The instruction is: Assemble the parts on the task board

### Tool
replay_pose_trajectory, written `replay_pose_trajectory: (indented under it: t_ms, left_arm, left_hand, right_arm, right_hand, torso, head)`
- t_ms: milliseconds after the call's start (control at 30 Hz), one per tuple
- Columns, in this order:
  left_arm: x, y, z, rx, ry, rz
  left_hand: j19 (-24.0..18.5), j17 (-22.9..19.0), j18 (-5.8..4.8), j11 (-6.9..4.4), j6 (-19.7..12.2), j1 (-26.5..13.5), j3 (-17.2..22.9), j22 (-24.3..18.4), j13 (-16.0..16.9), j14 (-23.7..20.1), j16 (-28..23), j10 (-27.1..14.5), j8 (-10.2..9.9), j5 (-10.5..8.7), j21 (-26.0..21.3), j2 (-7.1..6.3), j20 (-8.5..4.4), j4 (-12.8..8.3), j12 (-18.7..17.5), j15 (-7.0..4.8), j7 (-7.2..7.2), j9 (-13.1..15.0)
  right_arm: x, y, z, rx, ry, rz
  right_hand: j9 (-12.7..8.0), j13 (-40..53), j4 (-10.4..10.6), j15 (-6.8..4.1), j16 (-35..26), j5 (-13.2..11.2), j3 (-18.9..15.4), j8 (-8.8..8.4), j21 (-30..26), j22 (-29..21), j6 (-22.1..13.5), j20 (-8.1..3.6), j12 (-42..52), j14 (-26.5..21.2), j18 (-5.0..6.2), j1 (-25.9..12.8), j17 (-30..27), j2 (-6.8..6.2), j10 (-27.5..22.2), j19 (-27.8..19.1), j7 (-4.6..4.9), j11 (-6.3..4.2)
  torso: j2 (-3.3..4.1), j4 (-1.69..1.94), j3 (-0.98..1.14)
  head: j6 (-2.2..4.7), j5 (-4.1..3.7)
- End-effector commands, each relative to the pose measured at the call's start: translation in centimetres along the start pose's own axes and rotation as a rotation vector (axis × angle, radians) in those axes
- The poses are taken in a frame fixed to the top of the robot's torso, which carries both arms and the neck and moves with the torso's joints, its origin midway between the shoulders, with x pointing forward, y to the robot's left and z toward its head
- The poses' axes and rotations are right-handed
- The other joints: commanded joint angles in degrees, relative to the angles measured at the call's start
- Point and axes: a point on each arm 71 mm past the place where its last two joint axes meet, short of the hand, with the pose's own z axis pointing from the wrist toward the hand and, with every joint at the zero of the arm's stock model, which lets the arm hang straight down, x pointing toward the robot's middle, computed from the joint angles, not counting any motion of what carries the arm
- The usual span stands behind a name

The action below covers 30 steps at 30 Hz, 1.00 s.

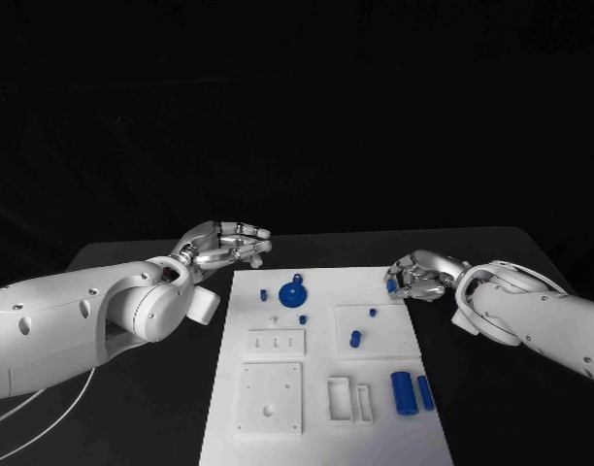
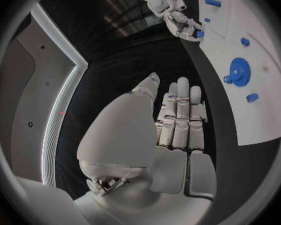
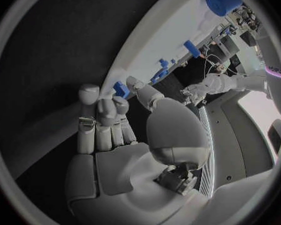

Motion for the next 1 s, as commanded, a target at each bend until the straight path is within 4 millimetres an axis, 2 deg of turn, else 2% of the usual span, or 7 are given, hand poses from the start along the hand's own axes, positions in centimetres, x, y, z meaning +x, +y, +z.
replay_pose_trajectory:
  t_ms: [33, 367, 633, 733, 1000]
  left_arm:
    - [0.14, -0.17, 0.02, 0.010, 0.018, -0.001]
    - [0.12, -0.17, -0.02, 0.009, 0.018, -0.002]
    - [0.06, -0.16, -0.05, 0.008, 0.016, -0.001]
    - [0.10, -0.16, -0.04, 0.008, 0.018, -0.002]
    - [0.14, -0.16, -0.04, 0.007, 0.020, -0.003]
  left_hand:
    - [-0.1, -0.1, 0.45, 0.13, -0.1, -0.1, 0.0, -0.1, 0.1, -0.3, 0.3, 0.1, -0.1, -0.30, 0.4, -0.22, -0.23, 0.3, -0.1, -0.24, 0.71, -0.1]
    - [-0.1, -0.1, 0.45, 0.14, -0.2, -0.1, 0.0, -0.1, 0.1, -0.3, 0.4, 0.1, -0.2, -0.30, 0.4, -0.23, -0.23, 0.3, -0.1, -0.24, 0.73, -0.1]
    - [-0.1, -0.1, 0.44, 0.15, -0.2, -0.1, 0.0, -0.1, 0.1, -0.3, 0.4, 0.1, -0.2, -0.30, 0.4, -0.21, -0.23, 0.3, -0.1, -0.23, 0.74, -0.1]
    - [-0.1, -0.1, 0.44, 0.15, -0.2, -0.1, 0.0, -0.1, 0.1, -0.3, 0.4, 0.1, -0.2, -0.30, 0.4, -0.21, -0.23, 0.3, -0.1, -0.23, 0.74, -0.1]
    - [-0.1, -0.1, 0.44, 0.16, -0.2, -0.1, 0.0, -0.1, 0.1, -0.3, 0.4, 0.1, -0.2, -0.29, 0.4, -0.17, -0.22, 0.3, -0.1, -0.23, 0.75, -0.1]
  right_arm:
    - [0.15, 0.04, 0.02, -0.007, 0.017, -0.014]
    - [0.30, -0.01, 0.09, -0.003, 0.022, -0.013]
    - [0.57, -0.03, 0.19, 0.001, 0.024, -0.012]
    - [0.67, -0.02, 0.25, 0.009, 0.032, -0.011]
    - [0.65, -0.07, 0.25, 0.014, 0.029, -0.021]
  right_hand:
    - [-0.1, -0.1, -0.1, -0.15, -0.4, -0.4, 0.7, 0.04, 0.0, 1.1, 1.4, 0.17, 0.4, -0.1, 2.62, 0.0, 0.1, 0.35, -0.3, -0.1, 0.88, -0.05]
    - [-0.2, -0.1, -0.3, -0.16, -0.4, -0.6, 1.5, 0.06, 0.1, 1.1, 1.5, 0.15, 0.5, -0.1, 2.62, 0.0, 0.1, 0.37, -0.2, -0.1, 0.86, -0.07]
    - [-0.2, -0.1, -0.4, -0.28, -0.3, -1.1, 2.3, 0.33, 0.2, 1.1, 2.1, 0.14, 0.5, 0.0, 2.62, -0.2, 0.2, 0.51, -0.2, 0.0, 0.71, -0.21]
    - [-0.2, -0.2, -0.4, -0.51, -0.4, -3.3, 3.6, 0.62, 0.3, 1.1, 2.7, 0.10, 0.6, 0.0, 2.62, 0.0, 0.2, 0.67, -0.2, 0.0, 0.47, -0.43]
    - [0.0, -0.3, -0.1, -0.78, -0.5, -5.2, 5.0, 1.14, 0.4, 1.1, 3.7, 0.11, 0.6, 0.0, 2.62, -0.6, 0.2, 0.73, -0.3, 0.0, 0.17, -0.72]
  torso:
    - [0.00, -0.02, 0.01]
    - [0.00, -0.14, 0.07]
    - [0.03, -0.06, 0.10]
    - [0.06, -0.12, 0.12]
    - [0.02, -0.12, 0.17]
  head:
    - [-0.09, 0.05]
    - [-0.14, 0.12]
    - [-0.37, 0.01]
    - [-0.41, -0.04]
    - [-0.48, -0.06]
